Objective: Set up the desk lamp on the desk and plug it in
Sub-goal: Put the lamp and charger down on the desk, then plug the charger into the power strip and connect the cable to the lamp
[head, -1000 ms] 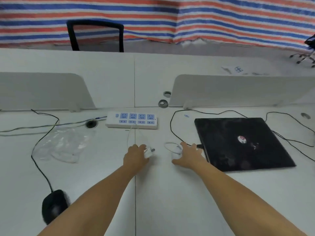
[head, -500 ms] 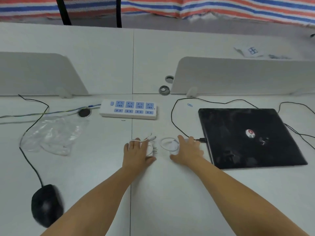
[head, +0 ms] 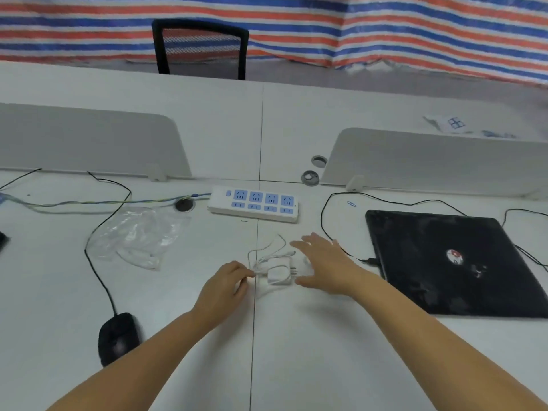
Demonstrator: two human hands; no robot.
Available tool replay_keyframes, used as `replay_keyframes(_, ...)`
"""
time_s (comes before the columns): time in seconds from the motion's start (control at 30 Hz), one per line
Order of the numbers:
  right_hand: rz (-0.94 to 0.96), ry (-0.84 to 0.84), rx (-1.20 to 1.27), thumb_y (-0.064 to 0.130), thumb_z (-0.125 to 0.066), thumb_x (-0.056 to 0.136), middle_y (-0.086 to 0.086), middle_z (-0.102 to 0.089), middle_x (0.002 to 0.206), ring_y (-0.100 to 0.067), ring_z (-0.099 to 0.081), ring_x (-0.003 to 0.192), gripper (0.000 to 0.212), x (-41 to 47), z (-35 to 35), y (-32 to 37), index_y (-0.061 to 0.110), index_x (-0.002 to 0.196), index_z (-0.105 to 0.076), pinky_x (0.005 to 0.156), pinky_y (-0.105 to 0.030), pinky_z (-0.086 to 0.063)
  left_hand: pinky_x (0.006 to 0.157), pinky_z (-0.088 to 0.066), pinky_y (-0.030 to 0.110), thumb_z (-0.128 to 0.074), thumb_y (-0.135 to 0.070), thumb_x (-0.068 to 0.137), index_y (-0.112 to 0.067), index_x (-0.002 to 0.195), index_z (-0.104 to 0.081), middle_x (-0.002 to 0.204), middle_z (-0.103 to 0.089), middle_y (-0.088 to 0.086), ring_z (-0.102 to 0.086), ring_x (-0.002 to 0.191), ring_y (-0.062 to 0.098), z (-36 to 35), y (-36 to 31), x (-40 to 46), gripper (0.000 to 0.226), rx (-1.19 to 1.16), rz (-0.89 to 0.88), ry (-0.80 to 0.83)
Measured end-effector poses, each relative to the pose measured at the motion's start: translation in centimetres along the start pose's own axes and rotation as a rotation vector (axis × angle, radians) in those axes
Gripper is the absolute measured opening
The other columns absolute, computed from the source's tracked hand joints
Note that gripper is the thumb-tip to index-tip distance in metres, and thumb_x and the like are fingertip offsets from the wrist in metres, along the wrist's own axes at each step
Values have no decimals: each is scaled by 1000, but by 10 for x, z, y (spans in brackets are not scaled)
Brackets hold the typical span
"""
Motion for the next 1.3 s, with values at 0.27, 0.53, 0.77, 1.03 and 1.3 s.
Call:
replay_keyframes(0.27, 28, -175, -102, -3, -45, 82, -12, -51, 125, -32, -48, 115, 41, 15, -76, 30, 6, 121, -53, 87, -37, -42, 71, -37, 21, -47, -6, 91, -15, 97, -69, 84, -55, -8, -50, 84, 11, -3, 52, -25, 25, -51, 338, 14)
replay_keyframes(0.53, 91, -135, -150, 9, -55, 86, -12, -44, 145, -32, -40, 134, 56, 53, -90, 26, 15, 140, -40, 98, -45, -46, 73, -40, 22, -47, -4, 88, -16, 93, -70, 79, -53, -12, -53, 85, 12, -5, 70, -34, 27, -93, 407, 41)
replay_keyframes(0.77, -106, -2, 506, 23, -57, 85, -7, -55, 101, -22, -55, 85, 50, 48, -63, 32, 20, 130, -35, 65, -28, -46, 77, -39, 21, -44, -3, 89, -15, 95, -69, 90, -62, -6, -57, 88, 13, -4, 71, -16, 28, -174, 441, 52)
replay_keyframes(1.03, -231, 310, 1493, 30, -54, 94, -11, -63, 110, -20, -68, 83, 26, 29, -39, 35, 14, 115, -57, 62, -28, -52, 71, -43, 22, -41, 2, 86, -25, 98, -59, 97, -65, 2, -58, 85, 19, -12, 58, 0, 34, -403, 520, 100)
replay_keyframes(1.3, -179, 222, 1301, 29, -59, 92, -2, -68, 98, -16, -62, 89, 18, 29, -33, 32, 16, 104, -65, 74, -28, -51, 62, -54, 23, -57, -11, 87, -14, 109, -64, 92, -70, 6, -66, 80, 18, -22, 14, 5, 23, -1127, 682, 347)
Point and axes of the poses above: each hand's wrist, its own x-axis towards the middle knuckle, its own z-axis out of the back of the hand, y = z × x, the point moved 7 cm from there along x, towards the middle knuckle
